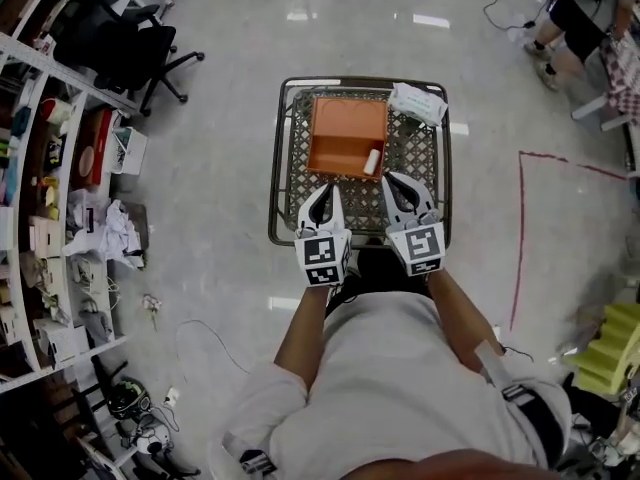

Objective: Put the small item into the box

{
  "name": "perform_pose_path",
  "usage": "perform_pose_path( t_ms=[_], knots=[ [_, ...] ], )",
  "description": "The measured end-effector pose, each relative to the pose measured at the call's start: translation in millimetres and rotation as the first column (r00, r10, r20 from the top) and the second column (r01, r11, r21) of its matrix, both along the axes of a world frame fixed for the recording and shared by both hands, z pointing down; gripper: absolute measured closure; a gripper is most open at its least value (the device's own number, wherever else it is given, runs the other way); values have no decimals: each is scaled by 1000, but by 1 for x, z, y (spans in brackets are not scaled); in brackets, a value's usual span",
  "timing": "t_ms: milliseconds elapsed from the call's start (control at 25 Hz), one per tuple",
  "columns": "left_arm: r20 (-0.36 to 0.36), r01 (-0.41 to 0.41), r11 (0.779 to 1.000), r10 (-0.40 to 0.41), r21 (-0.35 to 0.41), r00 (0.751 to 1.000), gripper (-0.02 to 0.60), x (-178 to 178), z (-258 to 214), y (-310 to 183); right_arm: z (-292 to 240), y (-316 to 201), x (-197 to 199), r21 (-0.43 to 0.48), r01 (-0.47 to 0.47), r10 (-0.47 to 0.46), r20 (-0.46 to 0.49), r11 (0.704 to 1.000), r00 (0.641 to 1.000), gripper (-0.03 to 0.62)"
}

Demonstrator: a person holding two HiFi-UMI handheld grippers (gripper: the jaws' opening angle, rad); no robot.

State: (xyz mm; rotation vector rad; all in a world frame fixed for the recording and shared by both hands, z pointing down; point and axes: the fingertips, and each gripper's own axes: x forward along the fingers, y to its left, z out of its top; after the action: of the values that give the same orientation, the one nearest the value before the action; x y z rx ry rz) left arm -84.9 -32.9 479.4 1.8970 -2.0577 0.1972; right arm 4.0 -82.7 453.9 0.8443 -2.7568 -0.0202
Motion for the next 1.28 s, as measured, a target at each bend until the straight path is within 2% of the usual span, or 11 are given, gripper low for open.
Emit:
perform_pose_path(
  t_ms=[240,360,480,640,880,1000,1280],
  knots=[
    [35,35,996,-39,86,999,569,11,-30,39,-31,32,22,56,7,-8,10,998,1000,591],
    [62,37,994,-43,100,997,569,12,-36,48,-48,33,32,78,17,-20,36,997,999,591],
    [73,72,990,-81,120,994,569,10,-54,54,-65,33,40,118,31,-38,53,993,998,591],
    [77,99,981,-113,166,991,569,22,-80,54,-90,30,51,155,49,-61,76,987,995,591],
    [59,117,959,-137,258,989,569,61,-118,36,-119,24,78,196,95,-120,121,976,985,591],
    [81,101,959,-127,264,989,569,75,-125,28,-126,26,79,202,112,-141,131,973,981,591],
    [74,91,958,-116,272,991,569,89,-136,21,-133,20,86,193,111,-144,167,975,975,591]
  ],
)
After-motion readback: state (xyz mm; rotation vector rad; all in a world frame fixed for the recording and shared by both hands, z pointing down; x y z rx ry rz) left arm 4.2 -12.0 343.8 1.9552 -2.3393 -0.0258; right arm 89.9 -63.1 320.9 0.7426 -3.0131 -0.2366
